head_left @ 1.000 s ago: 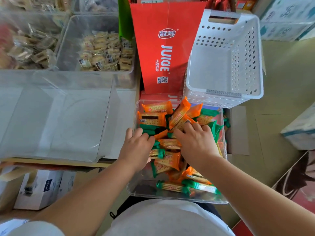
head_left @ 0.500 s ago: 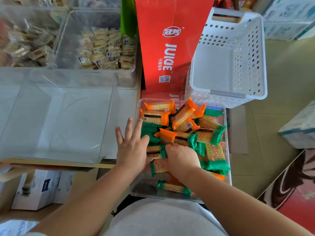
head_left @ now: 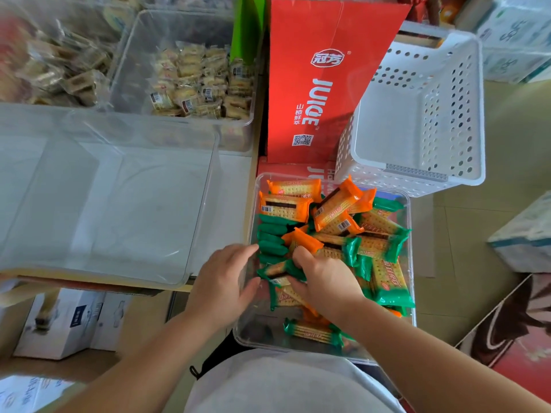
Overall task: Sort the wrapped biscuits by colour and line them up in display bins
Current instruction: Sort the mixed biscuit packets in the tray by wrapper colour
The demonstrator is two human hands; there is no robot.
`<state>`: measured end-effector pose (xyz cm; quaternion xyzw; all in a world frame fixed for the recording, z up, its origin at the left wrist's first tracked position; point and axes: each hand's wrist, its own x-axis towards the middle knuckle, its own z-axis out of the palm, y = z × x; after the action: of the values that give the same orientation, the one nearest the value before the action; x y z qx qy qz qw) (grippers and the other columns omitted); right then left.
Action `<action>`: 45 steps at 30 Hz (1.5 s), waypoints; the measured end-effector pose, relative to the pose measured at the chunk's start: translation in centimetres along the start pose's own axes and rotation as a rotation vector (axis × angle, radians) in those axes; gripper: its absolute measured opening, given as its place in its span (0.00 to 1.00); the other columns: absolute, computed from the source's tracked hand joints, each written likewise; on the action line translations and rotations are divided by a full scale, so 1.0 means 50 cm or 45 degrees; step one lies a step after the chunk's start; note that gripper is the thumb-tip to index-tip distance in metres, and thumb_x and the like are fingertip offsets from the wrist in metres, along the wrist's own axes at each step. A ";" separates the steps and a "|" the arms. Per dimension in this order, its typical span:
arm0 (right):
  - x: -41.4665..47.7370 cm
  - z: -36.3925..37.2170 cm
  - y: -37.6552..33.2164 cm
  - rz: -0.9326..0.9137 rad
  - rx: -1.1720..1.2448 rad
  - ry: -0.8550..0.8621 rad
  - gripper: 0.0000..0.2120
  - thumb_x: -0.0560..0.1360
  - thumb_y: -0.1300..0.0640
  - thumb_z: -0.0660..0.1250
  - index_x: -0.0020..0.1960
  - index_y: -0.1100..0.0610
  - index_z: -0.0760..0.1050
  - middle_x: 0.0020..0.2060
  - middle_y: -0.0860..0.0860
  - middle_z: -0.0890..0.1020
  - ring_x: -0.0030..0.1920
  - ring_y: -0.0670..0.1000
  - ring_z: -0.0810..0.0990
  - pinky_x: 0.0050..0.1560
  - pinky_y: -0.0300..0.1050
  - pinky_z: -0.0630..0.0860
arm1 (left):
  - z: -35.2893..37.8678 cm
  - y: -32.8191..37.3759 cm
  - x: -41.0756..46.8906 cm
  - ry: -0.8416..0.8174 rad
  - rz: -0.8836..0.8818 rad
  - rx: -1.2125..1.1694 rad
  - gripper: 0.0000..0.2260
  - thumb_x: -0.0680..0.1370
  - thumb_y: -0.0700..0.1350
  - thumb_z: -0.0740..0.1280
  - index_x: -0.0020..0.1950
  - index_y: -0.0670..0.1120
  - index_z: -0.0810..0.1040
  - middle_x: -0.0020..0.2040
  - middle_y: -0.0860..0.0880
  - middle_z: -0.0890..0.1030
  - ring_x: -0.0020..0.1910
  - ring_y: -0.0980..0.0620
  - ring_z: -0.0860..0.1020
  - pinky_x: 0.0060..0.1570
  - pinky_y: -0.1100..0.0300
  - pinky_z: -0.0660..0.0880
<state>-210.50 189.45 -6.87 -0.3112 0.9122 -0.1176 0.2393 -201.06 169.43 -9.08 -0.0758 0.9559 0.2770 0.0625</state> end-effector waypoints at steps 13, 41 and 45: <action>0.052 0.059 -0.038 -0.244 -0.048 -0.022 0.12 0.72 0.49 0.76 0.49 0.56 0.80 0.47 0.51 0.76 0.40 0.55 0.80 0.37 0.48 0.79 | 0.018 -0.007 -0.019 0.025 -0.080 -0.269 0.26 0.76 0.47 0.75 0.73 0.53 0.72 0.68 0.51 0.75 0.65 0.52 0.73 0.61 0.52 0.77; -0.013 -0.013 -0.023 -0.082 -0.505 -0.516 0.09 0.80 0.59 0.62 0.60 0.51 0.74 0.46 0.51 0.82 0.45 0.56 0.82 0.38 0.50 0.78 | -0.014 0.075 0.073 -0.240 -0.249 0.439 0.14 0.75 0.56 0.73 0.54 0.49 0.81 0.52 0.49 0.75 0.50 0.50 0.72 0.51 0.53 0.74; -0.014 0.025 -0.013 -0.065 -0.384 -0.710 0.22 0.78 0.39 0.62 0.62 0.54 0.76 0.54 0.52 0.81 0.54 0.56 0.80 0.53 0.52 0.79 | -0.010 0.065 0.073 -0.229 -0.239 0.353 0.12 0.75 0.55 0.74 0.52 0.48 0.81 0.47 0.51 0.74 0.44 0.52 0.71 0.43 0.56 0.73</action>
<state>-209.06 189.29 -7.47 -0.3862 0.8105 0.1029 0.4283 -205.25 171.48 -7.54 -0.1304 0.9641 0.1413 0.1830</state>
